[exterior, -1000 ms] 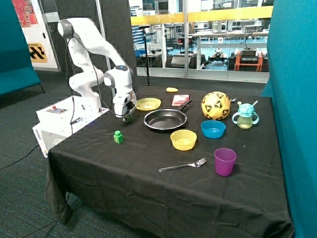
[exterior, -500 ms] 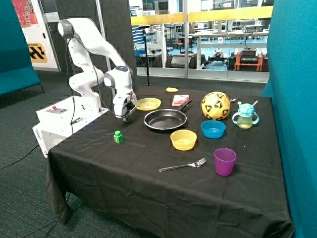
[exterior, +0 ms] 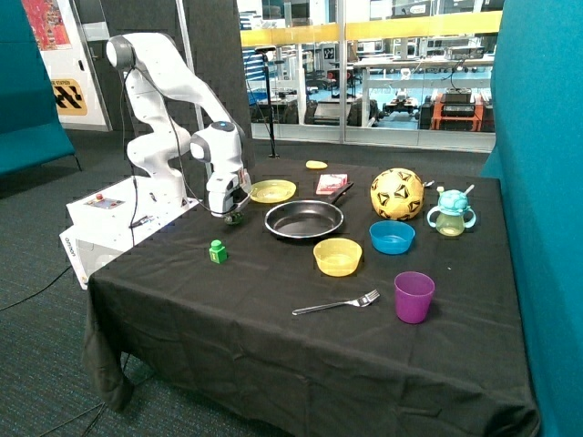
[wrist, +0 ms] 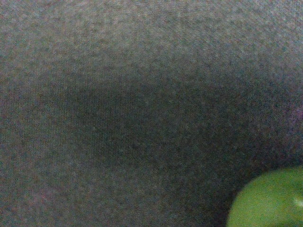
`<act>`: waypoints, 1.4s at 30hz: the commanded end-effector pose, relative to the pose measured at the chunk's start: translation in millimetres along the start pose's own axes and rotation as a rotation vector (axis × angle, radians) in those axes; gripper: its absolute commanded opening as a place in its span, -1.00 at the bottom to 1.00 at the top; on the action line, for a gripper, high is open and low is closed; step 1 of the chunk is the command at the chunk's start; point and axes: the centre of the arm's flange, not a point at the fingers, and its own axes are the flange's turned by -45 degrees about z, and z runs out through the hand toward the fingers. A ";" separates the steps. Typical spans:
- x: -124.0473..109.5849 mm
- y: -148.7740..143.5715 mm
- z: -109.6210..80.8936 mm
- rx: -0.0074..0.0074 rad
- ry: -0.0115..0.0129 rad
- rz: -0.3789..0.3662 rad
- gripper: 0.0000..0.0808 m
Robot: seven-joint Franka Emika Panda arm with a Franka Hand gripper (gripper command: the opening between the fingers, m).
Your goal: Cook the capsicum and place it on a plate
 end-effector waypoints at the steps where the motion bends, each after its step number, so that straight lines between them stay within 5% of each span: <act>1: 6.7 -0.6 -5.5 -0.0010 0.0001 -0.010 -1.00; 42: 112.0 -30.9 -67.7 -0.0010 0.0001 -0.062 -1.00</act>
